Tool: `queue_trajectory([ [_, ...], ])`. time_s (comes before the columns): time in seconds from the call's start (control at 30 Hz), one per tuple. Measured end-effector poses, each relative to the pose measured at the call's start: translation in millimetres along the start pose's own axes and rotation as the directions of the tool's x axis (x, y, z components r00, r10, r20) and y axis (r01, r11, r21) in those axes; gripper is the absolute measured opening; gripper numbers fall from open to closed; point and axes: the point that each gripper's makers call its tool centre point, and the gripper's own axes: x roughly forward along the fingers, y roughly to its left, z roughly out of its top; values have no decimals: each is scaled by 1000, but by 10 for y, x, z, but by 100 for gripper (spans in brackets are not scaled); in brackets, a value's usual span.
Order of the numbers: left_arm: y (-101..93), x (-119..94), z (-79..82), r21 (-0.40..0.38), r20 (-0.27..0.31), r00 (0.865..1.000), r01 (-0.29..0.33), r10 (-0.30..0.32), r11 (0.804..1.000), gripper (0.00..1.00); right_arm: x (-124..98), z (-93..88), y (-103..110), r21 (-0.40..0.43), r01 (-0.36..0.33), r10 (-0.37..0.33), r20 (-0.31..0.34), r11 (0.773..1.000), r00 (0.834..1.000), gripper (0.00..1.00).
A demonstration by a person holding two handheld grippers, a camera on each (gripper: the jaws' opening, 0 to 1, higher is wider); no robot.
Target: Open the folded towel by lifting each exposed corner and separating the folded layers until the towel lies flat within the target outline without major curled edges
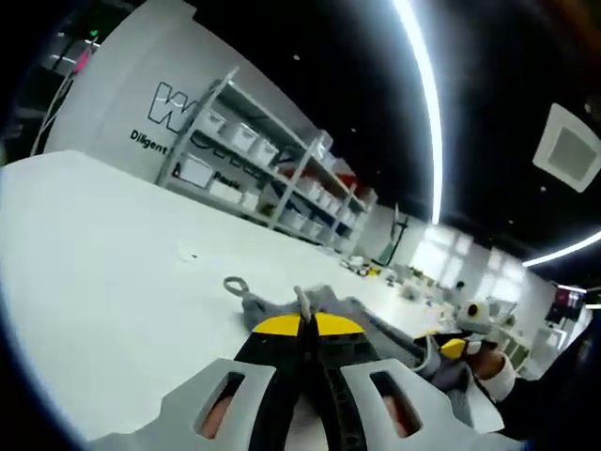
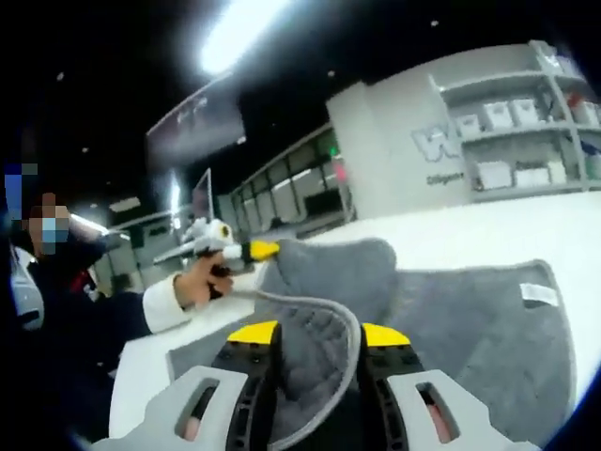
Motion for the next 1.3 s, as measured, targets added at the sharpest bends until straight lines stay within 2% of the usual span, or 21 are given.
queue_trajectory([
  [0.1,-14,-14,-32,-3,-3,1000,-6,6,1000,2,20,-63,28,-18,7,-8,-28,1000,1000,19],
  [0.2,-1,-28,-30,0,-4,1000,-11,11,1000,2,23,-119,99,-42,-3,0,-58,999,998,2],
  [0.23,1,-28,-30,2,-5,1000,-12,12,1000,2,16,-124,110,-45,-1,-2,-63,999,998,0],
  [0.3,16,-11,-39,9,-12,1000,-12,12,1000,2,3,-116,123,-38,4,-6,-64,999,998,0],
  [0.4,28,17,-68,29,-21,1000,-21,22,999,2,-24,-18,102,-19,8,-9,-25,1000,1000,0],
  [0.43,37,33,-86,46,-29,999,-26,27,999,2,-45,73,73,-9,2,-2,7,1000,1000,0],
  [0.6,80,53,-119,77,-36,998,-45,48,996,2,-50,168,98,-8,9,-8,46,1000,999,0],
  [0.67,-62,45,-185,103,-29,998,-60,64,993,2,-43,223,140,-14,18,-17,68,1000,998,0],
  [0.7,-89,52,-190,124,-29,998,-60,64,990,2,-41,288,176,-47,25,-20,96,999,995,0],
  [0.73,-105,57,-188,151,-30,997,-66,71,986,2,-41,324,204,-72,29,-20,112,997,994,0],
  [0.77,-119,67,-194,186,-40,996,-72,81,980,2,-40,414,264,-120,46,-27,154,992,988,0],
  [0.83,-140,84,-226,232,-77,993,-69,89,970,2,-26,445,306,-139,50,-26,172,989,985,0],
  [0.93,-180,106,-280,300,-139,986,-49,95,953,2,38,404,357,-112,79,-62,148,991,987,0],
  [0.97,-179,114,-267,339,-143,983,-57,111,939,2,38,414,394,-107,72,-55,150,992,987,0],
  [1.03,-231,135,-267,360,-157,982,-44,107,932,2,38,473,499,-88,39,-22,184,995,983,0],
  [1.1,-311,163,-282,383,-187,978,-12,90,924,2,44,483,543,-92,39,-21,193,995,981,0],
  [1.2,-345,204,-307,424,-219,970,2,100,906,2,43,511,637,-126,56,-29,209,990,977,0],
  [1.3,-431,269,-322,422,-246,966,33,79,906,2,65,547,851,-207,37,13,238,978,971,0],
])
